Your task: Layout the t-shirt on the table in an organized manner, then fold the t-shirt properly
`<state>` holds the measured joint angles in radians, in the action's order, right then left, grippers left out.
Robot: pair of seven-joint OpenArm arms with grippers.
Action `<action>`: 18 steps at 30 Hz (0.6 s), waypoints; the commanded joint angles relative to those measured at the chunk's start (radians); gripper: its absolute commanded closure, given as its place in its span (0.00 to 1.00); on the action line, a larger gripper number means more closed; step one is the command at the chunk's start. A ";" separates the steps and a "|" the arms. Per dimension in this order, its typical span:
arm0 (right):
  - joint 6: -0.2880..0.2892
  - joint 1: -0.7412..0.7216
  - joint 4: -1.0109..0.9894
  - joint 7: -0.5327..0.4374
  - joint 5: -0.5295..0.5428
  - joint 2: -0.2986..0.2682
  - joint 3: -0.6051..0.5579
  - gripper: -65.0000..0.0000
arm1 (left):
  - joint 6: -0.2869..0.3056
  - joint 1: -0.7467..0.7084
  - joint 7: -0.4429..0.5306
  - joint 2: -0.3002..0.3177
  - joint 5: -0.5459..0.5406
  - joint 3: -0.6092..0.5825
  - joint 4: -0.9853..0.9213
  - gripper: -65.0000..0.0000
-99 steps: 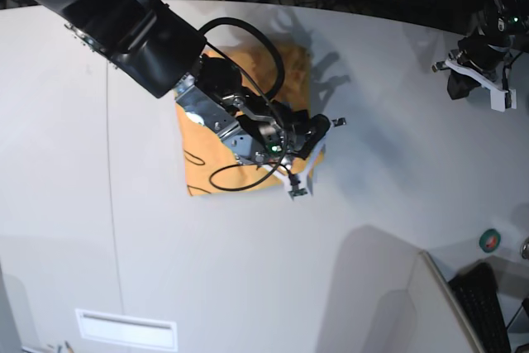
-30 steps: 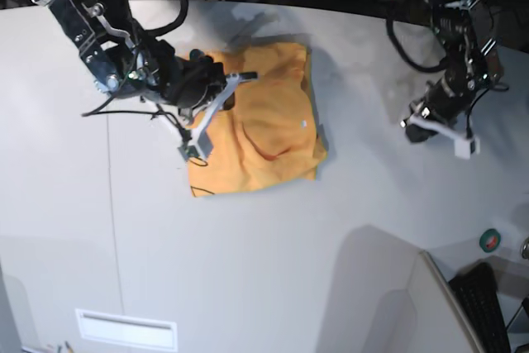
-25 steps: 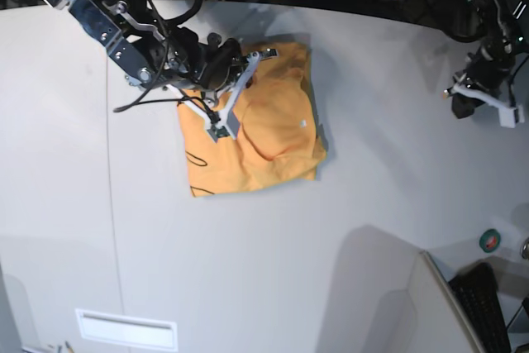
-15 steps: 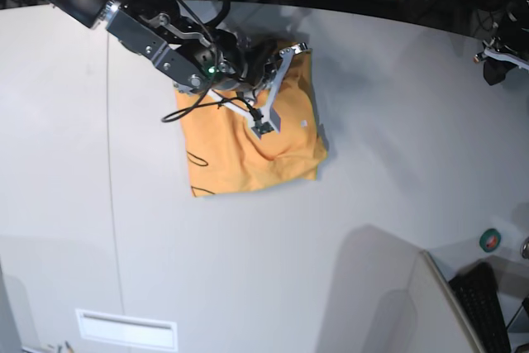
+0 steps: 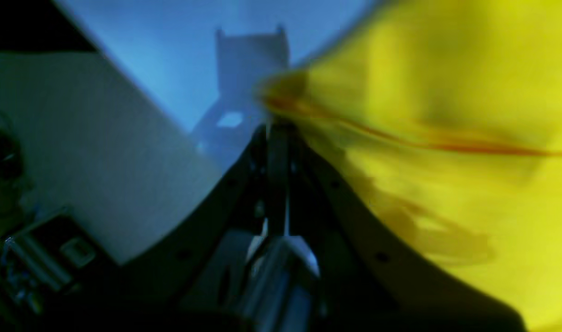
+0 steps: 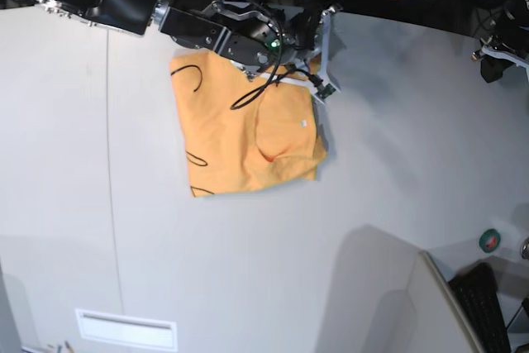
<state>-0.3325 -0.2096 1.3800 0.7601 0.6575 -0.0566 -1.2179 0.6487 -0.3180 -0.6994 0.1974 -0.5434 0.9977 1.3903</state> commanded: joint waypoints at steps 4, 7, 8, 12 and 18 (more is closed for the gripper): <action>-0.014 -0.027 0.144 0.049 -0.005 -0.042 0.056 1.00 | 0.007 0.001 0.020 0.020 -0.011 0.005 0.014 1.00; -0.052 -0.032 0.193 0.060 -0.005 -0.059 0.149 1.00 | 0.007 0.000 0.020 0.023 -0.011 0.005 0.014 1.00; -0.055 -0.044 0.190 0.060 -0.005 -0.056 0.177 1.00 | 0.007 -0.003 0.020 0.023 -0.011 0.006 0.014 1.00; -0.057 -0.135 0.151 0.060 -0.005 -0.030 0.214 1.00 | 0.004 -0.010 0.020 0.023 -0.011 0.005 0.014 1.00; -0.057 -0.256 -0.026 0.052 -0.003 0.039 0.215 0.92 | 0.004 -0.005 0.020 0.017 0.055 0.005 0.027 1.00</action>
<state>-0.3836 -0.4435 1.3422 0.8234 0.6579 -0.0208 -1.0096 0.6479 -0.3222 -0.6998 0.1986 -0.4686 0.9962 1.3968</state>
